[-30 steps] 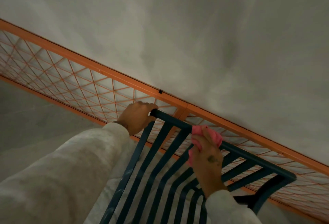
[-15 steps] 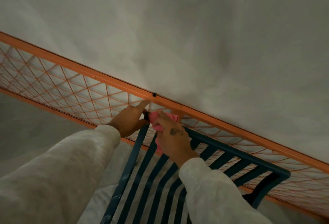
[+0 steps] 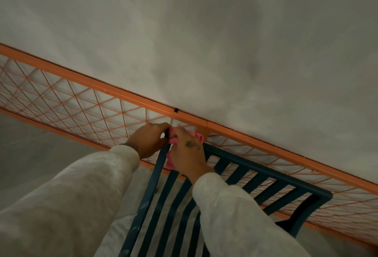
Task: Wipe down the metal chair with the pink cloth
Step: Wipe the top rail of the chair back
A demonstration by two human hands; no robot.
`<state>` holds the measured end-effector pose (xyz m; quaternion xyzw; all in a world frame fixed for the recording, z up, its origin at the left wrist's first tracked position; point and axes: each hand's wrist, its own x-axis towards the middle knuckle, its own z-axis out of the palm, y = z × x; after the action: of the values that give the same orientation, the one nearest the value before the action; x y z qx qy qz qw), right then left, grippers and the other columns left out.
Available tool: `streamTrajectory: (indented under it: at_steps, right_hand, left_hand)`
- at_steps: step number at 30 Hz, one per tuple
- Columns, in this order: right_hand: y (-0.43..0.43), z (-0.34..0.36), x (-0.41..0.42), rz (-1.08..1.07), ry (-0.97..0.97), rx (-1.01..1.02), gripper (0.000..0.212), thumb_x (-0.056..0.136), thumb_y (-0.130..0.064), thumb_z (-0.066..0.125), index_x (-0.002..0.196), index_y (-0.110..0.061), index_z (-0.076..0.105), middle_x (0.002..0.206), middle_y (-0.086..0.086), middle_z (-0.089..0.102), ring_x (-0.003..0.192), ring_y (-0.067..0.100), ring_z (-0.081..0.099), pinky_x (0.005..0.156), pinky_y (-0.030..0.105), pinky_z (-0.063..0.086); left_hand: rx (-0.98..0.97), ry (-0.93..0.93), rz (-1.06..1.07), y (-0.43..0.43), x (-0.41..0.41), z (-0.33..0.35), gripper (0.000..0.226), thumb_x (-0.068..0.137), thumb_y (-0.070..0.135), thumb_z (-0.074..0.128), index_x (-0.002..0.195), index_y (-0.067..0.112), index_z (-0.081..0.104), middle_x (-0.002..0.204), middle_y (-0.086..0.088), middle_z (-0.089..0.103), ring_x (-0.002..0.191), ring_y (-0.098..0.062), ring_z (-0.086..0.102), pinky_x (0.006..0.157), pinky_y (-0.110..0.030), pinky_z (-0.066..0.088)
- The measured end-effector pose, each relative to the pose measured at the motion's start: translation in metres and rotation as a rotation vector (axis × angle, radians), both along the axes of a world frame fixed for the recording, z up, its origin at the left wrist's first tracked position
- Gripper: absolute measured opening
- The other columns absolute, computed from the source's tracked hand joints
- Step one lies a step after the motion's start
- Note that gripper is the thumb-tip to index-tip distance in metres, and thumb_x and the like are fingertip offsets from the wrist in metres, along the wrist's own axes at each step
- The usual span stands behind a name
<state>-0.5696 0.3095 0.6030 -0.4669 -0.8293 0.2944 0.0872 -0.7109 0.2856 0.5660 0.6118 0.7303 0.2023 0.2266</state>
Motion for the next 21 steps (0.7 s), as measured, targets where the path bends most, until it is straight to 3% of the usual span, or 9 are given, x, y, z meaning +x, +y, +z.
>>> streamTrajectory:
  at_steps: [5,8,9,12,15,18,21]
  right_hand:
    - [0.012,0.008,0.056,0.067,-0.039,0.049,0.027,0.094,-0.007,0.054,0.114,-0.022,0.064,0.127,-0.010,0.055,0.103,0.003,0.053,0.084,0.007,0.042]
    - [0.012,0.009,0.086,-0.120,-0.041,0.025,0.020,0.097,-0.010,0.051,0.105,-0.021,0.066,0.105,-0.013,0.055,0.078,0.000,0.054,0.049,0.001,0.040]
    - [0.012,0.008,0.085,-0.180,-0.069,0.044,0.020,0.096,-0.009,0.052,0.103,-0.023,0.064,0.103,-0.011,0.056,0.080,0.001,0.053,0.046,0.004,0.038]
    - [0.003,0.002,0.056,-0.153,-0.173,0.145,0.030,0.087,-0.007,0.060,0.112,-0.023,0.057,0.111,-0.003,0.055,0.097,0.012,0.050,0.065,0.013,0.033]
    - [-0.005,-0.007,0.018,-0.011,-0.055,0.134,0.048,0.081,-0.002,0.066,0.122,-0.022,0.051,0.120,-0.003,0.051,0.107,0.017,0.046,0.086,0.023,0.041]
    - [-0.003,-0.007,0.002,0.059,0.024,0.040,0.052,0.082,0.000,0.067,0.125,-0.023,0.048,0.120,0.000,0.056,0.107,0.021,0.057,0.085,0.027,0.050]
    - [0.007,-0.006,0.023,0.082,-0.007,0.013,0.050,0.080,0.004,0.064,0.110,-0.034,0.050,0.113,-0.005,0.056,0.103,0.017,0.057,0.070,0.021,0.049]
  left_hand:
    - [-0.031,-0.008,0.019,-0.001,-0.003,0.002,0.030,0.091,0.028,0.060,0.121,0.023,0.056,0.104,-0.001,0.068,0.074,-0.015,0.062,0.078,-0.038,0.056]
    - [-0.046,-0.024,0.032,-0.002,-0.001,0.003,0.030,0.092,0.029,0.059,0.121,0.026,0.054,0.102,-0.001,0.068,0.075,-0.017,0.064,0.080,-0.040,0.057]
    - [-0.048,-0.024,0.038,-0.002,0.000,0.003,0.029,0.092,0.029,0.059,0.121,0.026,0.054,0.102,-0.002,0.068,0.076,-0.018,0.065,0.081,-0.041,0.057]
    - [-0.048,-0.027,0.059,-0.003,0.002,0.002,0.029,0.093,0.028,0.057,0.122,0.025,0.054,0.109,-0.003,0.067,0.089,-0.022,0.065,0.085,-0.041,0.055]
    - [-0.038,-0.002,0.047,-0.003,0.005,0.003,0.027,0.094,0.027,0.057,0.120,0.023,0.055,0.111,-0.003,0.067,0.095,-0.023,0.065,0.086,-0.039,0.054]
    - [-0.024,0.016,0.029,-0.004,0.007,0.004,0.021,0.093,0.028,0.055,0.114,0.022,0.056,0.106,-0.001,0.068,0.091,-0.021,0.064,0.084,-0.040,0.054]
    - [-0.037,0.021,0.025,-0.005,0.006,0.006,0.025,0.092,0.031,0.057,0.116,0.024,0.055,0.110,-0.002,0.068,0.093,-0.021,0.064,0.084,-0.041,0.055]
